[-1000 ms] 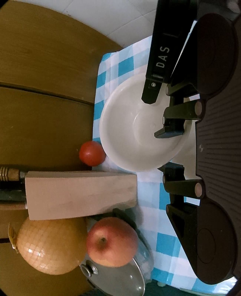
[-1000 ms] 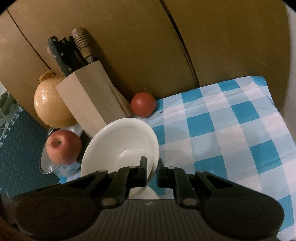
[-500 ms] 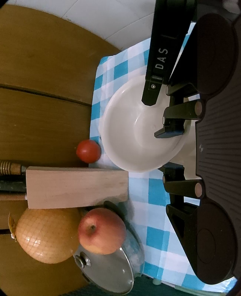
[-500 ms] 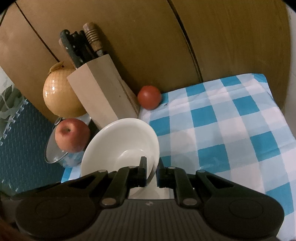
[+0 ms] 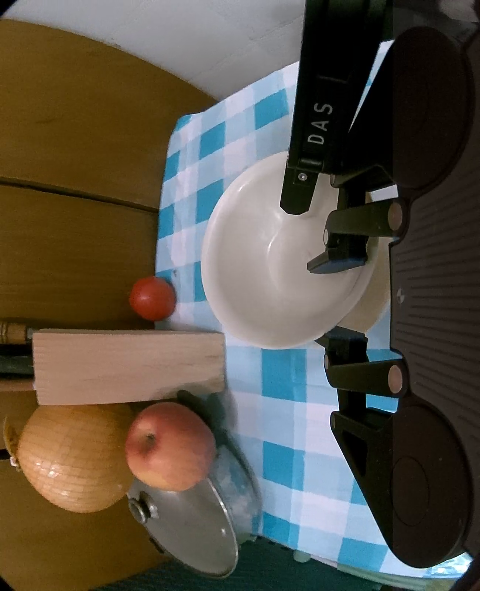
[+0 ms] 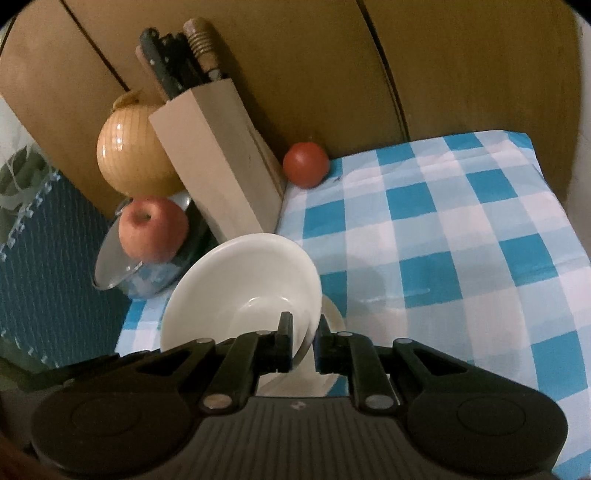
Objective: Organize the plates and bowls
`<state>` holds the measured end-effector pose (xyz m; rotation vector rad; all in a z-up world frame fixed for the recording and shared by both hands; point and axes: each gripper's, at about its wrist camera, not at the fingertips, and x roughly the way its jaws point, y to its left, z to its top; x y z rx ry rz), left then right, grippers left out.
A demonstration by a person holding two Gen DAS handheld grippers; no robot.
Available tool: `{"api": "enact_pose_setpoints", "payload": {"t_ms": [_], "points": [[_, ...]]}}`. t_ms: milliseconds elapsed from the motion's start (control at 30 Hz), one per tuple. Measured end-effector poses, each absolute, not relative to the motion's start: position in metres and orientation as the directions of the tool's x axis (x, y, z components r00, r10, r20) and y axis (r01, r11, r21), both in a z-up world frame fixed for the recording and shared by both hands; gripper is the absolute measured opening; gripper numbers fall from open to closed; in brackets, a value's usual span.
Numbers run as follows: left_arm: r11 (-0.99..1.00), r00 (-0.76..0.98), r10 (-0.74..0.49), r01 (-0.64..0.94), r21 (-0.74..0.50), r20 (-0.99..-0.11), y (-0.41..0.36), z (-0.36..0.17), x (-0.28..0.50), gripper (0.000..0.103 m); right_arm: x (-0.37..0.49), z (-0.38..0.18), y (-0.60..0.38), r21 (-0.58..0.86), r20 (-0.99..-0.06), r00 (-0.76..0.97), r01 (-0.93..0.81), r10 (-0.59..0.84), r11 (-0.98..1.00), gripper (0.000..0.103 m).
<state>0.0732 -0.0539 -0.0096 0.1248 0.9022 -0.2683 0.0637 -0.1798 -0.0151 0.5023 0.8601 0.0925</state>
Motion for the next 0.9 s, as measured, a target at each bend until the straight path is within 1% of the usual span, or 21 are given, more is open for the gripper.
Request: {"api": "enact_pose_setpoints", "payload": {"t_ms": [400, 900], "points": [[0.96, 0.56, -0.157, 0.279, 0.007, -0.814, -0.048, -0.022, 0.07, 0.04, 0.056, -0.024, -0.167, 0.421, -0.725, 0.638, 0.115, 0.258, 0.9, 0.014], [0.962, 0.547, -0.139, 0.272, 0.018, -0.825, -0.048, -0.03, 0.077, 0.039, 0.061, -0.029, -0.163, 0.397, -0.737, 0.629, 0.107, 0.247, 0.911, 0.014]]}}
